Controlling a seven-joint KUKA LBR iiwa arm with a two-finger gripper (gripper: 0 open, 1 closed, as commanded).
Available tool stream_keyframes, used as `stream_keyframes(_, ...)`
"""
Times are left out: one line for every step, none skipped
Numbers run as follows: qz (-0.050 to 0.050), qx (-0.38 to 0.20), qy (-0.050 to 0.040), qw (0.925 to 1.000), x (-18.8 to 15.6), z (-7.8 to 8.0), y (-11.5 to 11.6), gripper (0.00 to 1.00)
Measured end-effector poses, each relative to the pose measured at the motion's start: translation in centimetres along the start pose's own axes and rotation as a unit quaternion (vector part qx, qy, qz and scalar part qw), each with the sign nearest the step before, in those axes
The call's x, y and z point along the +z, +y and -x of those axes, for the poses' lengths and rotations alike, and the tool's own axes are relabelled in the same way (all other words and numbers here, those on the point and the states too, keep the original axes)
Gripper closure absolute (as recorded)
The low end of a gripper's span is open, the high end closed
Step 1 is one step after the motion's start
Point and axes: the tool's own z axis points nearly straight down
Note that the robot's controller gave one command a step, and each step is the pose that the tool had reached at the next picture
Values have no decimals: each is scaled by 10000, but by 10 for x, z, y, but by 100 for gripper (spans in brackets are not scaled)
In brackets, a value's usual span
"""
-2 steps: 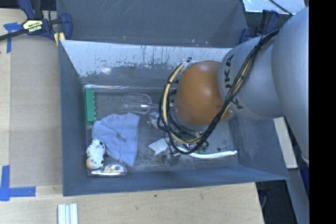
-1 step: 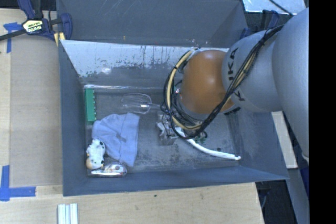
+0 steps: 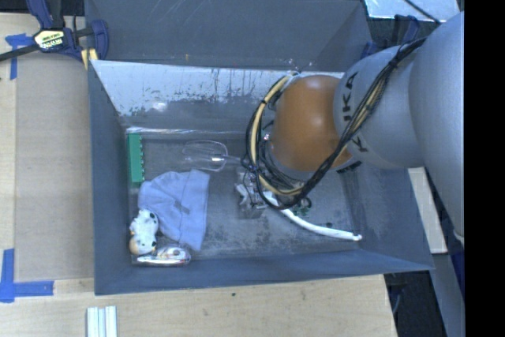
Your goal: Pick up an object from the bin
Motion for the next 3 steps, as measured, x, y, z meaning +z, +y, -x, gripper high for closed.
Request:
stream_keyframes(0, -3, 19, 10000, -8, -1, 0, 100)
stream_keyframes(-1, -5, -6, 10000, -25, 1, 0, 100)
stream_keyframes(0, -7, 23, 10000, -46, -1, 0, 100)
